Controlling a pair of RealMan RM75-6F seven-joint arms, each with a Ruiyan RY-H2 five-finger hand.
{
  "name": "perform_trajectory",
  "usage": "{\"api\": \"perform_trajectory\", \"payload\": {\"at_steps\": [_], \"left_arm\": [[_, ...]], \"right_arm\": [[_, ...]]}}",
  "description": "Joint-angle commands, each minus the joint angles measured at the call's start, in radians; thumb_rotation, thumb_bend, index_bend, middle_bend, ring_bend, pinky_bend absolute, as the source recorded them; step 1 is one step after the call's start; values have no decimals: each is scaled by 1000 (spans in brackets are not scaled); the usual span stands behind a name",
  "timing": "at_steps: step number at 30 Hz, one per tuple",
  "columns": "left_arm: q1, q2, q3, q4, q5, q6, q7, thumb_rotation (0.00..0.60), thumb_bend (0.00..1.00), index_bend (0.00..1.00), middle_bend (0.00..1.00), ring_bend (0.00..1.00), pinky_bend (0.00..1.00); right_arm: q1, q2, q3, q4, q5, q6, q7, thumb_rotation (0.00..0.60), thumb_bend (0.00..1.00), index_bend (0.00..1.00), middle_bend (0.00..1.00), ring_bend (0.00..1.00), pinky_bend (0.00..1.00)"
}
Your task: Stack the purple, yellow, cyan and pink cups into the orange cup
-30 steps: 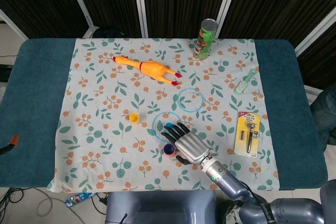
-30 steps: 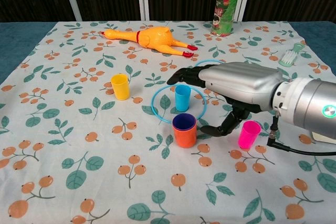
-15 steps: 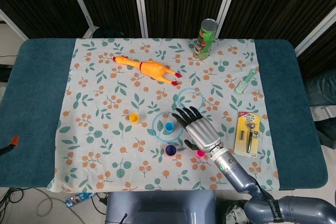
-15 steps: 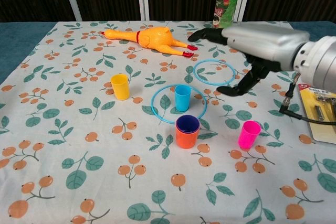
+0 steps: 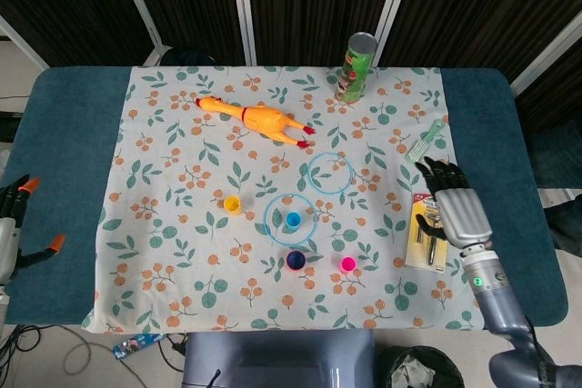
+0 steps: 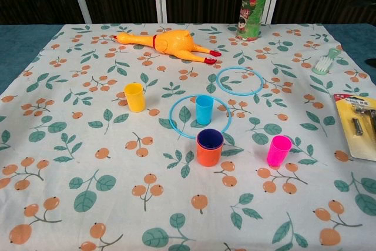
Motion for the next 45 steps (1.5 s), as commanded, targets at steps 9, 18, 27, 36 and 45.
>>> {"api": "perform_trajectory", "payload": {"at_steps": [9, 18, 27, 36, 45], "left_arm": [[-294, -16, -82, -21, -97, -371, 196, 600, 159, 104, 0, 0, 0], [-498, -137, -124, 20, -283, -577, 310, 600, 159, 156, 0, 0, 0], [-642, -245, -98, 79, -423, -643, 477, 600, 161, 215, 0, 0, 0], [-698, -325, -54, 113, -501, -589, 575, 600, 195, 271, 0, 0, 0], [-708, -383, -24, 181, -465, -559, 549, 600, 226, 313, 0, 0, 0]], "right_arm": [[-98, -2, -66, 130, -145, 105, 107, 600, 412, 36, 0, 0, 61], [-98, -12, -46, 143, -144, 88, 102, 600, 411, 37, 0, 0, 61], [-99, -31, -35, 140, -132, 72, 69, 600, 411, 37, 0, 0, 61], [-99, -41, -23, 138, -121, 56, 54, 600, 411, 47, 0, 0, 61], [-103, -51, -15, 146, -120, 45, 50, 600, 411, 60, 0, 0, 61]]}}
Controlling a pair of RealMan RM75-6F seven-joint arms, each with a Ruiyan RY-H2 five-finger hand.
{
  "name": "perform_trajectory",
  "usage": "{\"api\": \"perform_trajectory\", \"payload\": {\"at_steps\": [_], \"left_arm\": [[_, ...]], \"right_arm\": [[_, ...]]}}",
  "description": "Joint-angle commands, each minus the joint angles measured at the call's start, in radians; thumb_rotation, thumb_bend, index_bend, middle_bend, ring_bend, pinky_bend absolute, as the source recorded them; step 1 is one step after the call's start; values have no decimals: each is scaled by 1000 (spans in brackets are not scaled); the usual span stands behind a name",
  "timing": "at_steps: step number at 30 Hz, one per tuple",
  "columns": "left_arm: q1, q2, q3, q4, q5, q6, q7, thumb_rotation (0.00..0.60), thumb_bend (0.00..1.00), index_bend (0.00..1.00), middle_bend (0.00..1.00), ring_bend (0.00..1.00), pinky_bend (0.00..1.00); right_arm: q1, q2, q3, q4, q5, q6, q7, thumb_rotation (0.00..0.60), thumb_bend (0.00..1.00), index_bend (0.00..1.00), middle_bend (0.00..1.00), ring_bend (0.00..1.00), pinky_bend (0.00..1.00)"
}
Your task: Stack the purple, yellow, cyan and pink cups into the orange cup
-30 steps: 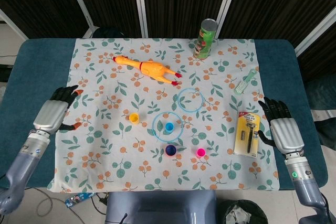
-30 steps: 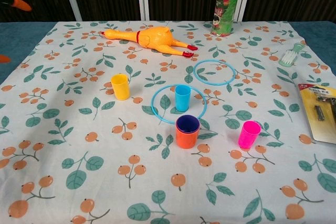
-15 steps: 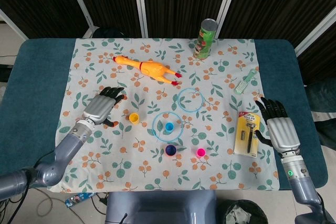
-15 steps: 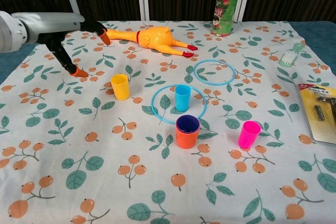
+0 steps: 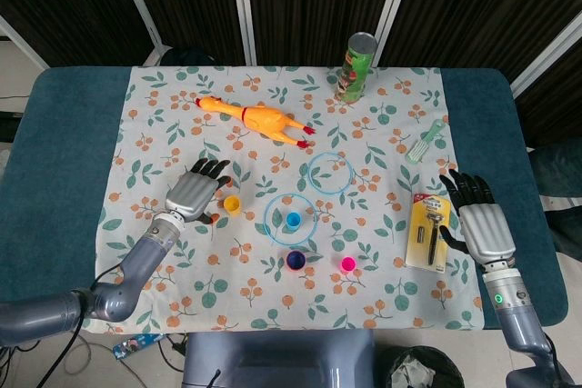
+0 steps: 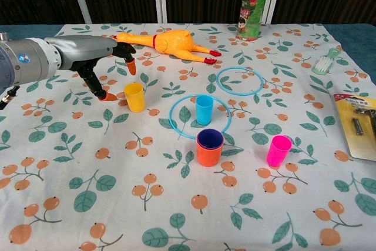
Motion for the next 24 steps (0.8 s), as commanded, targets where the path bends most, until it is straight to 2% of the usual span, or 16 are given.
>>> {"api": "perform_trajectory", "payload": {"at_steps": [1, 9, 24], "left_arm": [[-7, -15, 8, 19, 13, 8, -6, 600, 233, 318, 0, 0, 0], [-21, -40, 20, 46, 40, 7, -25, 600, 248, 358, 0, 0, 0], [-42, -67, 34, 64, 23, 11, -9, 600, 281, 424, 0, 0, 0]], "right_arm": [[0, -2, 3, 1, 1, -4, 0, 600, 411, 61, 0, 0, 61], [-4, -7, 10, -3, 1, -6, -14, 600, 410, 68, 0, 0, 61], [-13, -15, 18, 7, 8, -11, -13, 600, 411, 76, 0, 0, 61]]}}
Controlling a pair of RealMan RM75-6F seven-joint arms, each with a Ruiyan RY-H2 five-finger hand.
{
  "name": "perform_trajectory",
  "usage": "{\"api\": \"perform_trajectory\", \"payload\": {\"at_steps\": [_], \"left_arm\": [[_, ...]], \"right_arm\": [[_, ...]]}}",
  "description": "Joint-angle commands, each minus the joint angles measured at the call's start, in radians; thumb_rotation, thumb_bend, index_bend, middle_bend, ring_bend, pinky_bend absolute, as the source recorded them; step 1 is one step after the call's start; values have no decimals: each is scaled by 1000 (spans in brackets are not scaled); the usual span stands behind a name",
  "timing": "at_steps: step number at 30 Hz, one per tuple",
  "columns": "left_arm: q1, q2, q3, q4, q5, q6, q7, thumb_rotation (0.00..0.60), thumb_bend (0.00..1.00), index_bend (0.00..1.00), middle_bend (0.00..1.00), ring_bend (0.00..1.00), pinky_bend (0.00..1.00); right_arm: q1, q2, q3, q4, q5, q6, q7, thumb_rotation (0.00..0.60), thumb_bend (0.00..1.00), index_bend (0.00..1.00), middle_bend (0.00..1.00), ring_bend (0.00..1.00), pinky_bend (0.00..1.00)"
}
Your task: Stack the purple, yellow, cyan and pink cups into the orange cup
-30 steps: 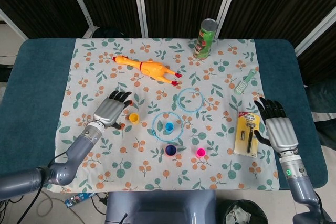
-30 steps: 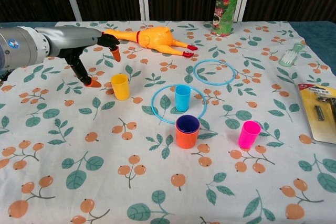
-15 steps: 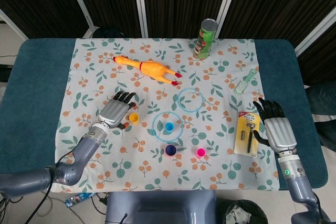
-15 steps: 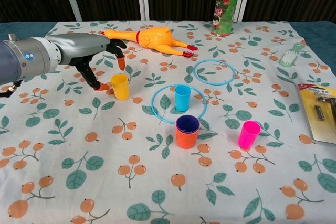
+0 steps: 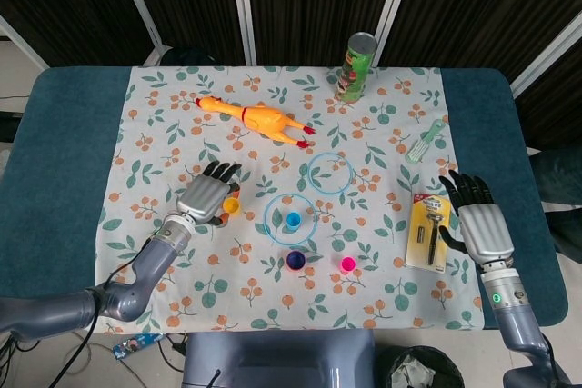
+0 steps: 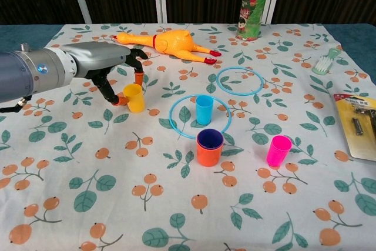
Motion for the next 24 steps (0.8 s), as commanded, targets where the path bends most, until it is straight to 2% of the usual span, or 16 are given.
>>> {"api": "perform_trajectory", "payload": {"at_steps": [1, 10, 14, 18, 24], "left_arm": [[-3, -3, 2, 3, -6, 2, 5, 600, 285, 427, 0, 0, 0], [-14, -13, 7, 7, -15, 8, 13, 600, 321, 458, 0, 0, 0], [-13, -1, -6, -18, 2, 19, -12, 600, 321, 459, 0, 0, 0], [-17, 33, -33, -77, 28, 36, -38, 600, 321, 459, 0, 0, 0], [-37, 105, -83, -246, 48, 33, -68, 600, 320, 458, 0, 0, 0]], "right_arm": [[-2, -1, 2, 3, 2, 1, 2, 600, 411, 78, 0, 0, 61], [-7, -2, 7, 8, 0, -1, 9, 600, 411, 85, 0, 0, 61], [-8, 0, 10, 8, 0, -2, 8, 600, 411, 85, 0, 0, 61], [-7, 4, 14, 3, 0, -2, 2, 600, 411, 85, 0, 0, 61], [-4, 1, 19, -5, 0, -6, -8, 600, 410, 85, 0, 0, 61]]}}
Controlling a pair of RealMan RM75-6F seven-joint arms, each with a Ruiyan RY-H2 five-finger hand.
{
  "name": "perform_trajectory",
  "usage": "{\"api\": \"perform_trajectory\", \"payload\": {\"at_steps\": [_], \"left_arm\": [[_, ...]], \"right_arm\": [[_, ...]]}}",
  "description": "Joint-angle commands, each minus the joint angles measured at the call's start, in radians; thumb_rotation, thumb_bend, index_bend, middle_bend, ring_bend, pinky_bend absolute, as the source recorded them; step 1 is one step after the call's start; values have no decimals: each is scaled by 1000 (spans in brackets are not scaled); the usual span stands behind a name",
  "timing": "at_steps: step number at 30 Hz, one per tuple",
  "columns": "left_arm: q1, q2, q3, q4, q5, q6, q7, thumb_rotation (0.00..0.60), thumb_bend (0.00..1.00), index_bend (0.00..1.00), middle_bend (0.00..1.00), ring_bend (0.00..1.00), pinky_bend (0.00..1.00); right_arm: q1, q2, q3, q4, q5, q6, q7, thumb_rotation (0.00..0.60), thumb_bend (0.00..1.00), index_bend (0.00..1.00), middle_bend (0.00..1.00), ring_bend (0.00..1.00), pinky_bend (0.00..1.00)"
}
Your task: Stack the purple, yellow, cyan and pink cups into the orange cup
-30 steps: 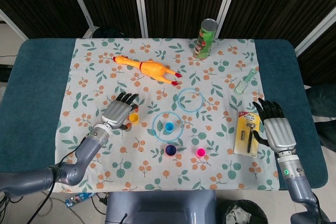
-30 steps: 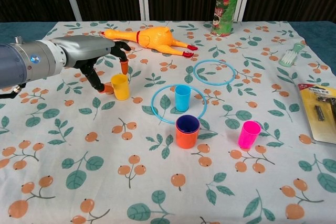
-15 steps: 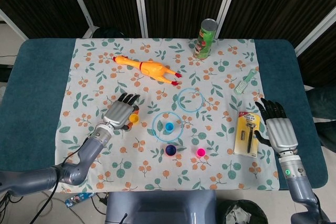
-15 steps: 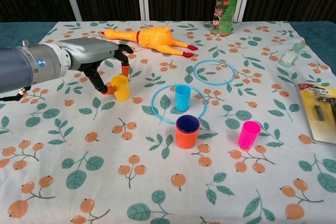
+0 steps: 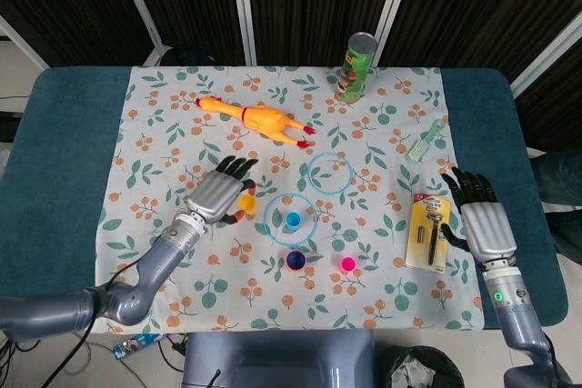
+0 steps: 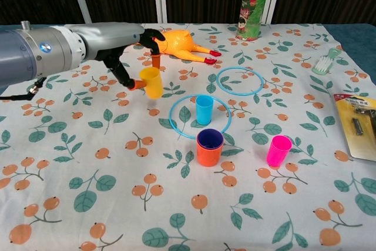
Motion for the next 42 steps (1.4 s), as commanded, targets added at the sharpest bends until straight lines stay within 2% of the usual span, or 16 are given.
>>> {"api": "perform_trajectory", "payload": {"at_steps": [1, 7, 13, 21, 27, 42], "left_arm": [[-20, 60, -39, -129, 11, -9, -26, 600, 320, 458, 0, 0, 0], [-59, 102, -56, -272, 0, -50, -34, 600, 319, 458, 0, 0, 0], [-116, 91, -42, -319, -59, -82, -8, 600, 318, 458, 0, 0, 0], [-171, 28, 12, -274, -108, -34, 86, 600, 319, 459, 0, 0, 0], [-193, -12, 29, -237, -116, -41, 83, 600, 318, 459, 0, 0, 0], [-211, -15, 67, -234, -127, -27, 91, 600, 319, 459, 0, 0, 0]], "right_arm": [[1, -3, 1, -2, 0, -2, -6, 600, 411, 85, 0, 0, 61], [3, -9, 6, -6, 7, -5, -19, 600, 411, 85, 0, 0, 61], [2, -8, 12, -10, 9, -1, -21, 600, 411, 85, 0, 0, 61], [-3, -2, 16, -6, 14, 2, -17, 600, 411, 87, 0, 0, 61], [-5, -4, 15, 1, 14, 2, -16, 600, 411, 87, 0, 0, 61], [-12, -8, 14, 12, 16, -1, -6, 600, 411, 93, 0, 0, 61]]}}
